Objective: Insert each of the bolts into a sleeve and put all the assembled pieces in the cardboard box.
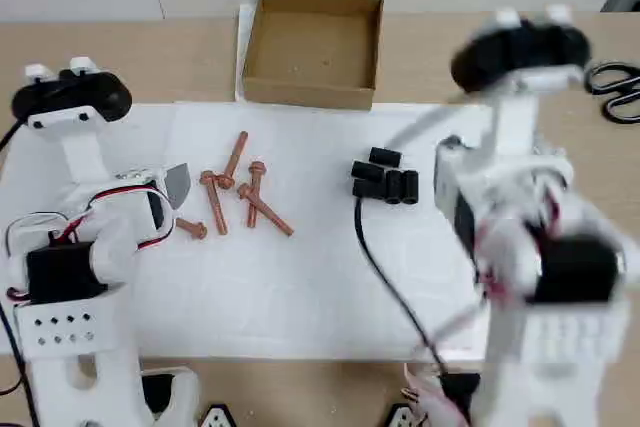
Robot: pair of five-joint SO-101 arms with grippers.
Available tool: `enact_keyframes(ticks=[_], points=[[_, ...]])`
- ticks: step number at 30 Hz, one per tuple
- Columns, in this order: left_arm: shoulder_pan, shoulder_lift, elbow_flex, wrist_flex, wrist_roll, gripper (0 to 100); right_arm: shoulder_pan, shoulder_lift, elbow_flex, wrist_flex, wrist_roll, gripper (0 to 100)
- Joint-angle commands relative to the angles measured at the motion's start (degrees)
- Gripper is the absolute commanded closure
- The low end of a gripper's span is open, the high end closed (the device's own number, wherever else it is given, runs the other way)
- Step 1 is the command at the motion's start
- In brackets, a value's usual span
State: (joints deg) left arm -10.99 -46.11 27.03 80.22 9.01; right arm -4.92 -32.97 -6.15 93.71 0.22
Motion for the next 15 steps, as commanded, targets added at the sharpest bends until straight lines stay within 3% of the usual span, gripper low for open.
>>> enact_keyframes(ticks=[1, 15], points=[[-0.2, 0.1, -2.5, 0.2, -0.3, 75, 0.3, 12.8, -6.2, 5.2, -0.3, 80.0], [-0.3, 0.4, -2.2, 0.1, -0.2, 75, 0.4, 25.8, -4.9, 4.5, -0.7, 80.0]])
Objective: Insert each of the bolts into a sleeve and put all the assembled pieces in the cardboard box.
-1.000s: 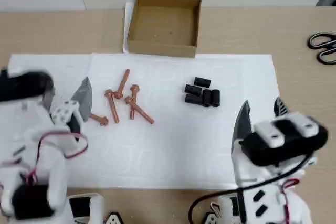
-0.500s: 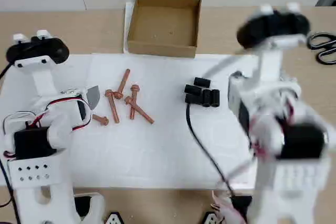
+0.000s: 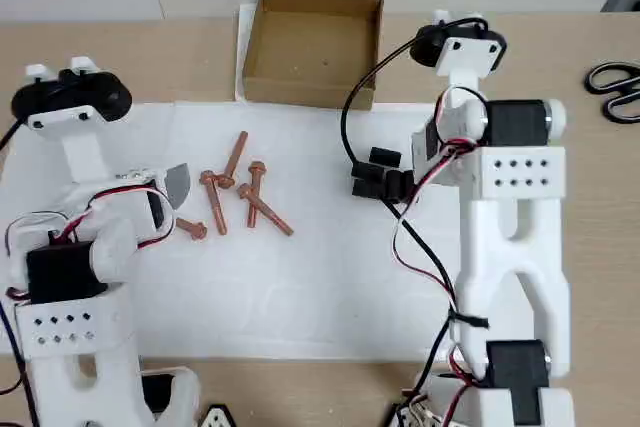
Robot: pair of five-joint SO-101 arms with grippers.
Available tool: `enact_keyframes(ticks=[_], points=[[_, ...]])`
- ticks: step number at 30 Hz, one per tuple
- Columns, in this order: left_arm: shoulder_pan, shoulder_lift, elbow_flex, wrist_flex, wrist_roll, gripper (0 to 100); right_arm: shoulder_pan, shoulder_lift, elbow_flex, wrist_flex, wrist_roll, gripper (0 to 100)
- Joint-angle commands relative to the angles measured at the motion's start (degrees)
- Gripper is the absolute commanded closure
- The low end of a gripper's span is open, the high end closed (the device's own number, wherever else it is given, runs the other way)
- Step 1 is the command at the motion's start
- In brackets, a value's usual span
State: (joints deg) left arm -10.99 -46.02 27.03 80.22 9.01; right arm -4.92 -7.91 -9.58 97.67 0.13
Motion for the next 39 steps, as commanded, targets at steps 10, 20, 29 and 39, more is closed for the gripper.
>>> enact_keyframes(ticks=[10, 20, 29, 39], points=[[-0.3, 0.2, -1.5, -0.1, -0.2, 75, 0.1, 13.9, -1.6, -5.3, -0.7, 80.1], [-0.2, 0.0, 2.2, -1.8, -0.1, 75, 0.0, 22.4, -1.6, -12.9, -0.7, 80.1], [-0.1, 0.0, 2.2, -1.8, -0.1, 75, -2.8, 27.4, -1.7, -16.6, -2.4, 80.1], [-0.1, 0.0, 2.2, -1.8, -0.1, 75, -2.3, 32.2, -1.8, -18.6, -2.7, 80.1]])
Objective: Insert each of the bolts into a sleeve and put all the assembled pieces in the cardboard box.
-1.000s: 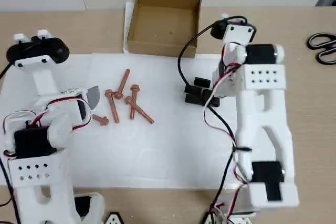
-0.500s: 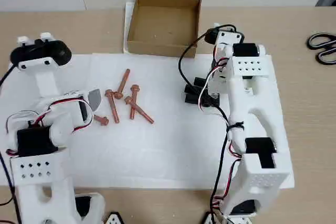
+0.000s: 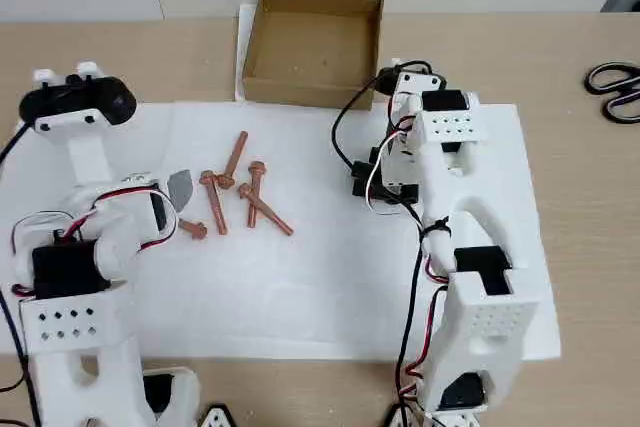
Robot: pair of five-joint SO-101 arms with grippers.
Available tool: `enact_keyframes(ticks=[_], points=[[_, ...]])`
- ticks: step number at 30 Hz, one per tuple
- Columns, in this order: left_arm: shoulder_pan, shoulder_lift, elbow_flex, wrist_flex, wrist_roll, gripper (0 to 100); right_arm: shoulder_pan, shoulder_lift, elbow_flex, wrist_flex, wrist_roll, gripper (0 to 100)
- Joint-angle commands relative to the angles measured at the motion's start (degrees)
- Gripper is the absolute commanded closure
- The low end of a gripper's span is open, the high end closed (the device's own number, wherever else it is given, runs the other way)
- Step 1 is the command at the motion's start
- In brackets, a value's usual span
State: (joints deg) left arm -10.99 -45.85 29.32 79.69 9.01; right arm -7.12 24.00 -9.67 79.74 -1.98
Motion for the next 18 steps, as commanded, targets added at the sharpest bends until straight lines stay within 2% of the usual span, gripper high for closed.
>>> enact_keyframes(ticks=[1, 11, 18], points=[[-0.1, -0.2, -0.1, -1.3, -0.1, 75, -0.1, 0.4, -1.8, -0.7, -0.6, 80.1], [-0.1, -0.2, -0.1, -1.3, -0.1, 75, 3.9, 0.6, -1.8, -1.0, -0.3, 80.1], [-0.1, -0.2, -0.1, -1.3, -0.1, 75, 3.7, 0.7, -1.8, -1.1, -0.4, 80.1]])
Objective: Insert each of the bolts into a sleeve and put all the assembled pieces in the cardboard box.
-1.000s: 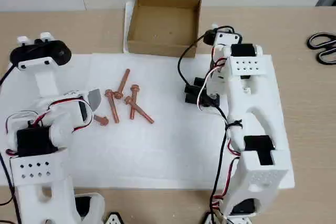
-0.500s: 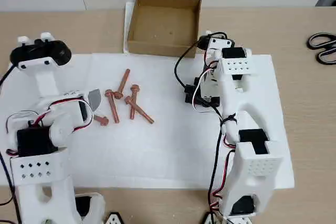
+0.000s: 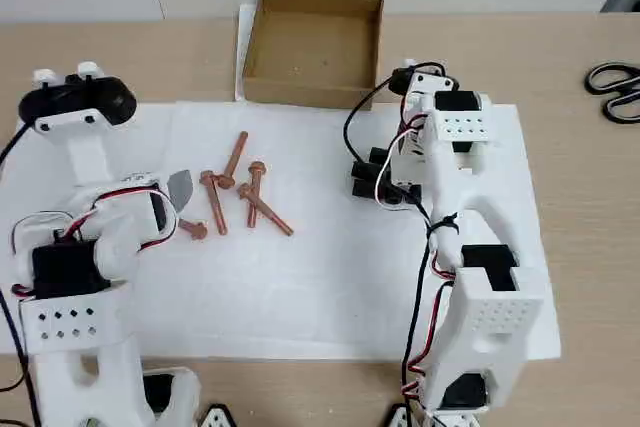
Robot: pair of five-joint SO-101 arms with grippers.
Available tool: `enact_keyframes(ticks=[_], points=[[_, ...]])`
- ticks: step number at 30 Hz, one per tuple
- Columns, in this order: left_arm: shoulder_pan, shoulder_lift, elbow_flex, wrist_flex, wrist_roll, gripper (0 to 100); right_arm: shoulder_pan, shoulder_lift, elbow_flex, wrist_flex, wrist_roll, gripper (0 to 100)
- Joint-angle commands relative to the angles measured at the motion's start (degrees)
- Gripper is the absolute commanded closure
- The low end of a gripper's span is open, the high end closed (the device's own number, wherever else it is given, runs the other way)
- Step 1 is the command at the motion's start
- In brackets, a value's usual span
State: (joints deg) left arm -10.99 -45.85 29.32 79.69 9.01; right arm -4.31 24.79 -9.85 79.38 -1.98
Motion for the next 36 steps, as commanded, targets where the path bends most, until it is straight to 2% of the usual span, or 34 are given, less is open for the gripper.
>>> enact_keyframes(ticks=[1, 13, 22, 29, 36], points=[[-0.1, -0.2, -0.1, -1.3, -0.1, 75, 0.9, -0.1, -1.6, -0.7, -0.4, 80.1], [-0.1, -0.2, -0.1, -1.2, -0.1, 75, -2.4, 0.0, -1.6, -0.7, -0.4, 80.1], [-0.1, -0.2, -0.1, -1.2, -0.1, 75, -2.2, 5.1, -1.6, -2.7, -0.4, 80.4], [-0.1, -0.2, -0.1, -1.2, -0.1, 75, -2.2, 7.4, -1.6, -4.5, -0.2, 99.6], [-0.2, -0.2, -0.1, -1.2, -0.1, 75, -1.4, 7.2, -2.5, -2.6, -0.1, 99.5]])
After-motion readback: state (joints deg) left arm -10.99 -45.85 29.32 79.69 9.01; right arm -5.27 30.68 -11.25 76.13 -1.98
